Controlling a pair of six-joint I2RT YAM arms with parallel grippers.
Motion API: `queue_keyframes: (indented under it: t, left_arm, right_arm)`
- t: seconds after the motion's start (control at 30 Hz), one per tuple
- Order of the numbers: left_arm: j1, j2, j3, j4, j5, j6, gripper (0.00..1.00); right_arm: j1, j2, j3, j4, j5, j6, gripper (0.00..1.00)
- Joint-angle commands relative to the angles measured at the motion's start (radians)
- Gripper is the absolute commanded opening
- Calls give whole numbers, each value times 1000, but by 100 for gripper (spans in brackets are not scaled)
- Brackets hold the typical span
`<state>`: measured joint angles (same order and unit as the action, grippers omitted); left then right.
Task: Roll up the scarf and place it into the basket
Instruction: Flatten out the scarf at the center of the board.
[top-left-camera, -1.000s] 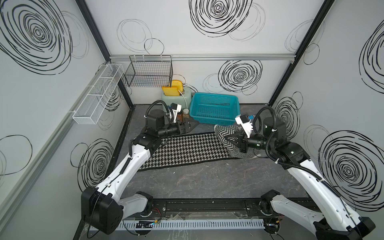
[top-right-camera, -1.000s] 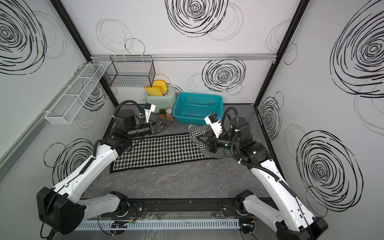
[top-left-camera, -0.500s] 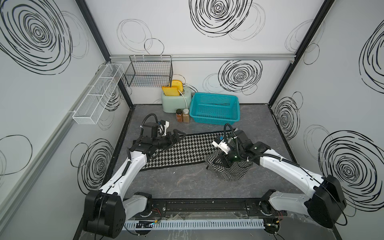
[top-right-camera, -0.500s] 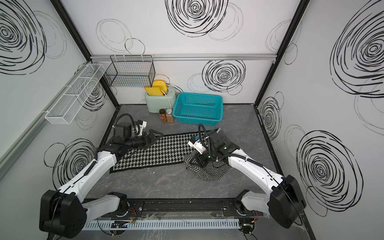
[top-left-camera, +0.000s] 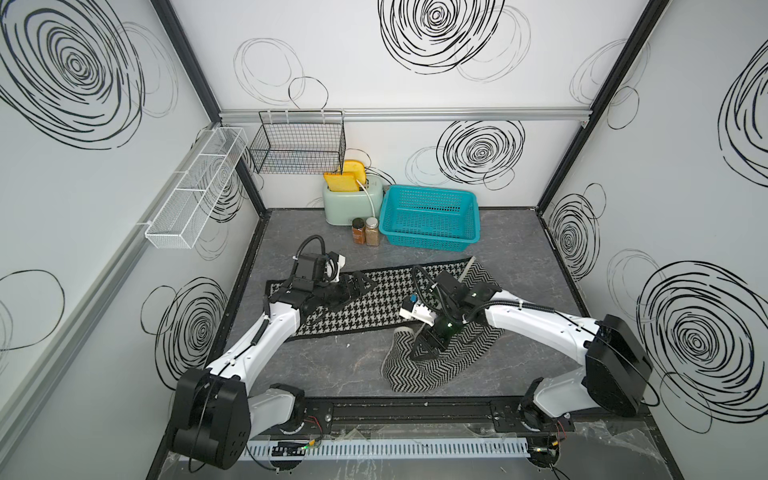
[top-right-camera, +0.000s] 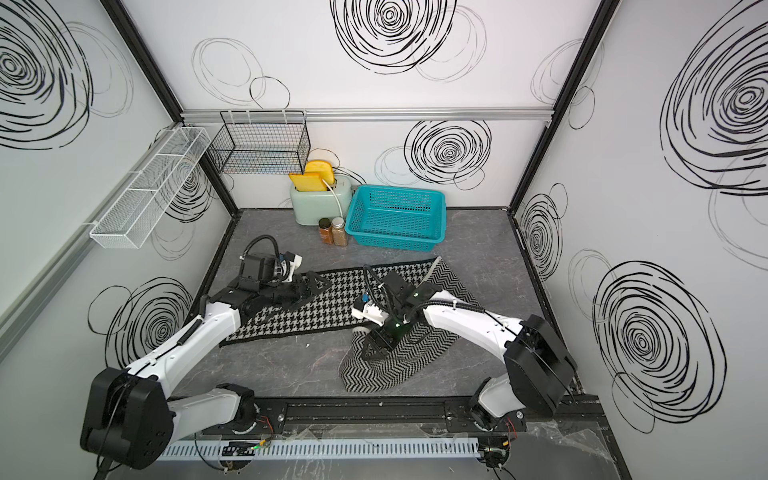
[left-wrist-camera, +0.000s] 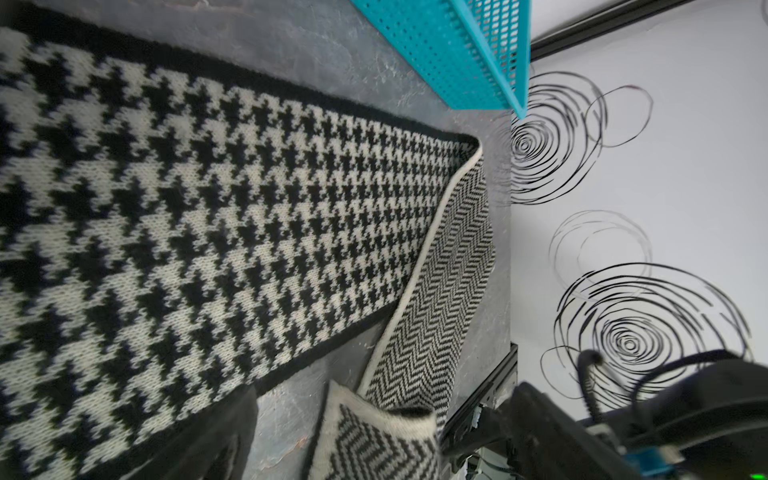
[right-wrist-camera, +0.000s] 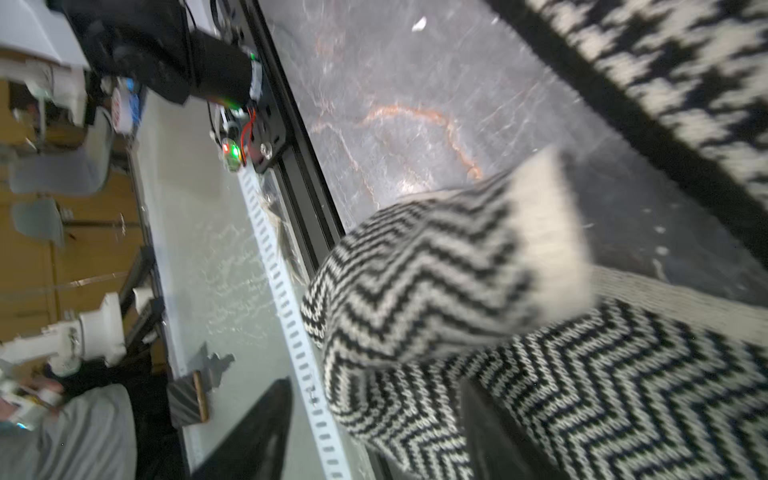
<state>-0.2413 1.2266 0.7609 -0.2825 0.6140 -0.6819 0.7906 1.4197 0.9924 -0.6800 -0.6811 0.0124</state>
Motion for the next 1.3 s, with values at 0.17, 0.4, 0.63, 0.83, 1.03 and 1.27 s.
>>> queue_keyframes:
  t: [0.17, 0.4, 0.63, 0.83, 1.03, 1.27]
  left_arm:
    - [-192, 45, -37, -95, -172, 15, 99]
    - [-350, -15, -104, -185, -308, -58, 96]
    - [-405, -215, -232, -227, -352, -238, 98]
    - [-461, -424, -361, -231, -327, -395, 98]
    - [-553, -442, -463, -58, -274, -486, 99]
    - [-636, -383, -521, 74, -304, -553, 100]
  right_arm:
    - [-349, -127, -17, 76, 58, 189, 95]
    - [-533, -143, -235, 306, -7, 388, 94]
    - [-540, -95, -281, 341, -18, 394, 95]
    - [-546, -95, -290, 313, 30, 367, 95]
    - [-557, -87, -264, 320, 39, 379, 95]
    - [-565, -108, -260, 294, 60, 368, 96]
